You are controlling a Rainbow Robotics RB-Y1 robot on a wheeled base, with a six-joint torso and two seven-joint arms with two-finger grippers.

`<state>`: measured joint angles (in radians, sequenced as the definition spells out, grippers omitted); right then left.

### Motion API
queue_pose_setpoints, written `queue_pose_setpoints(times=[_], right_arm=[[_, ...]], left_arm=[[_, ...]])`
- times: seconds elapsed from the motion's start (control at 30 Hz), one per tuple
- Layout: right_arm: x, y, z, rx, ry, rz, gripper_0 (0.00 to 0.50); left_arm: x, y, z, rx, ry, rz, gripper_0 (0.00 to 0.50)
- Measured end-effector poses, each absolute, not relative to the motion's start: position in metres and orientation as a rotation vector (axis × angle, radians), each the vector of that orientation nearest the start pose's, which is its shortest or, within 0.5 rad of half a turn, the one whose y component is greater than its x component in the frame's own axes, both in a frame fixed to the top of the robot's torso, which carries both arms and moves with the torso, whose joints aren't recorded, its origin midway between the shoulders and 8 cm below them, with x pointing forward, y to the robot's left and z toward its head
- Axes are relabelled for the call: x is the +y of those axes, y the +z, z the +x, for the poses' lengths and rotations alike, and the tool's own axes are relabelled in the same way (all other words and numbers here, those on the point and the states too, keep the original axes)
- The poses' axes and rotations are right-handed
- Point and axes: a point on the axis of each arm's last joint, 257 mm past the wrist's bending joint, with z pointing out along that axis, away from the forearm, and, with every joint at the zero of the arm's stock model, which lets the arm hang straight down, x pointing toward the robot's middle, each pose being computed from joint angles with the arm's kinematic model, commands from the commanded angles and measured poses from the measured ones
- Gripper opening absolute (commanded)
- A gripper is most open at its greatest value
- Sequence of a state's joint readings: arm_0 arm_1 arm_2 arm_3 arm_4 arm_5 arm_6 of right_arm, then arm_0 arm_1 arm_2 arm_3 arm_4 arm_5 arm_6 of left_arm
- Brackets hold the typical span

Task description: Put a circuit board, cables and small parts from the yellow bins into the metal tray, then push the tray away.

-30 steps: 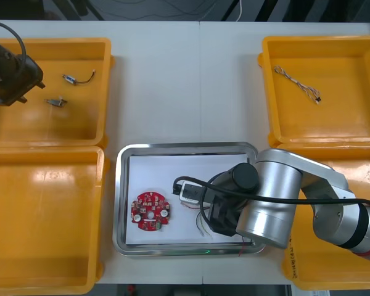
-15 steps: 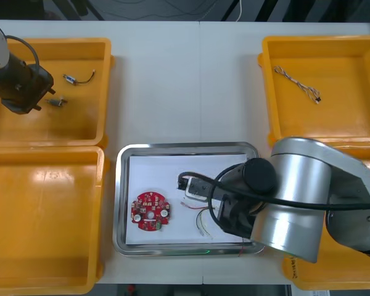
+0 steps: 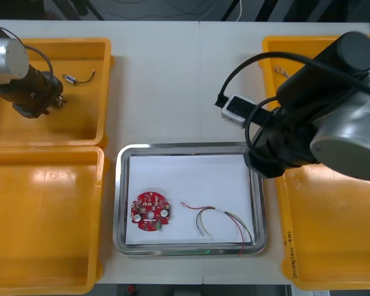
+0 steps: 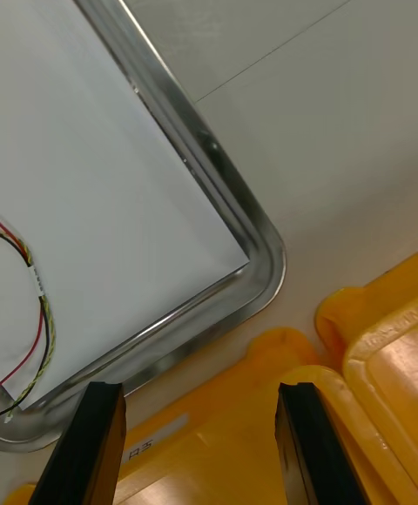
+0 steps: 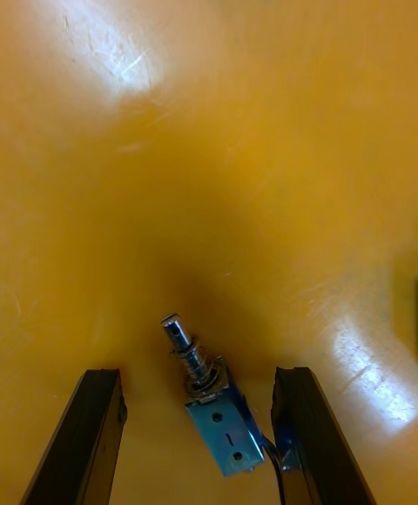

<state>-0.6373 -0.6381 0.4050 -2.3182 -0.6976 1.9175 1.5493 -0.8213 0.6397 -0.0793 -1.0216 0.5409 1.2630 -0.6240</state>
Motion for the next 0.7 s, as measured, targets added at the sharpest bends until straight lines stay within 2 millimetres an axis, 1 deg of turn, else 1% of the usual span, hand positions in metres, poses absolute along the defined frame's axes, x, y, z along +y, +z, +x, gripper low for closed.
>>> queue_pose_setpoints(times=[0.1, 0.2, 0.23, 0.27, 0.3, 0.33, 0.37, 0.4, 0.57, 0.7], right_arm=[[-0.142, -0.127, 0.41, 2.264, -0.187, -1.186, 0.5], [-0.157, -0.117, 0.421, 2.294, -0.173, -1.117, 0.5], [-0.162, -0.114, 0.425, 2.305, -0.168, -1.092, 0.5], [-0.168, -0.111, 0.429, 2.319, -0.163, -1.062, 0.5], [-0.174, -0.108, 0.435, 2.333, -0.159, -1.029, 0.5], [-0.18, -0.105, 0.439, 2.344, -0.155, -0.998, 0.5], [-0.186, -0.103, 0.444, 2.359, -0.149, -0.965, 0.5], [-0.192, -0.101, 0.45, 2.374, -0.144, -0.932, 0.5], [-0.219, -0.091, 0.475, 2.429, -0.154, -0.789, 0.5], [-0.236, -0.086, 0.491, 2.464, -0.18, -0.705, 0.5]], left_arm=[[0.38, -0.212, 0.61, 2.301, -0.244, -1.153, 0.5], [0.381, -0.213, 0.61, 2.301, -0.234, -1.15, 0.5], [0.381, -0.213, 0.61, 2.301, -0.231, -1.148, 0.424], [0.381, -0.213, 0.61, 2.301, -0.228, -1.147, 0.38], [0.381, -0.213, 0.61, 2.3, -0.227, -1.146, 0.272], [0.381, -0.212, 0.61, 2.3, -0.226, -1.146, 0.116], [0.381, -0.212, 0.611, 2.299, -0.225, -1.146, 0.036], [0.381, -0.212, 0.611, 2.299, -0.226, -1.146, 0.0], [0.379, -0.212, 0.611, 2.299, -0.229, -1.145, 0.0], [0.379, -0.212, 0.612, 2.299, -0.23, -1.145, 0.0]])
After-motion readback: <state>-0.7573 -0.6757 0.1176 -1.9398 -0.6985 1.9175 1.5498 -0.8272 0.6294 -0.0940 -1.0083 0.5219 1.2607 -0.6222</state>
